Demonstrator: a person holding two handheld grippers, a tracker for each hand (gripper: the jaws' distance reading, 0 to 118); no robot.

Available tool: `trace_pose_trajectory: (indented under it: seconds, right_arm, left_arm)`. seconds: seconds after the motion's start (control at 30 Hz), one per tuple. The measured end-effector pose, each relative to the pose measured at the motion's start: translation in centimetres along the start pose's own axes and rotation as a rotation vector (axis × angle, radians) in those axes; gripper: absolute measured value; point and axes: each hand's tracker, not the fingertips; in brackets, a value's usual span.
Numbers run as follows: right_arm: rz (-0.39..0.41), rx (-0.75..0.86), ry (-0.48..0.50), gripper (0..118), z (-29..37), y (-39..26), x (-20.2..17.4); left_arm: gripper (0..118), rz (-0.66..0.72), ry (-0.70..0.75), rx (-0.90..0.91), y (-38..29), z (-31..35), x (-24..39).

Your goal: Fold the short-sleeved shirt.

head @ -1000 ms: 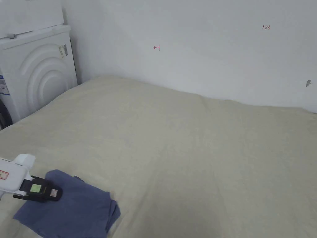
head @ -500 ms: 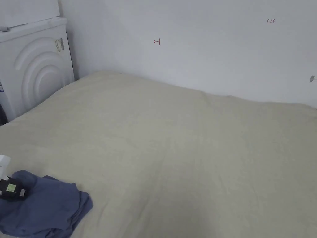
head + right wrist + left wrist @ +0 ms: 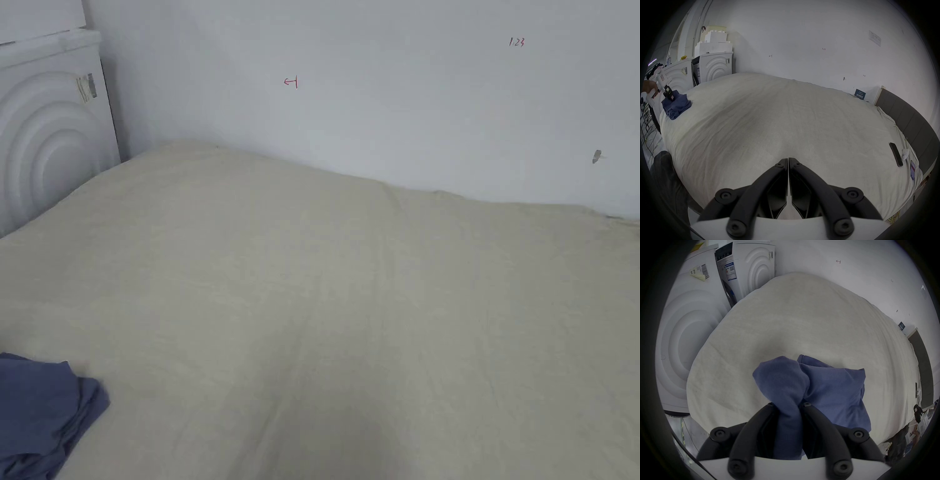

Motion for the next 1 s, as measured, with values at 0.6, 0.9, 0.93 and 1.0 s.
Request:
trace_pose_trajectory:
  seconds: [0.6, 0.9, 0.93, 1.0]
  right_arm:
    - [-0.102, 0.054, -0.01, 2, -0.1, 1.1, 2.0]
    - [-0.172, 0.137, -0.093, 2, -0.3, 3.4, 5.9]
    - [-0.178, 0.148, -0.095, 2, -0.3, 3.7, 6.4]
    - [-0.189, 0.172, -0.121, 2, -0.2, 4.2, 7.2]
  left_arm:
    - [45, -0.13, 0.223, 0.655, -7.0, 7.9, 13.0]
    - [4, -0.172, 0.021, 0.82, -14.9, 7.5, 31.0]
    - [3, -0.182, 0.0, 0.824, -15.2, 6.6, 32.0]
    - [0, -0.14, -0.043, 0.836, -15.4, 5.9, 34.1]
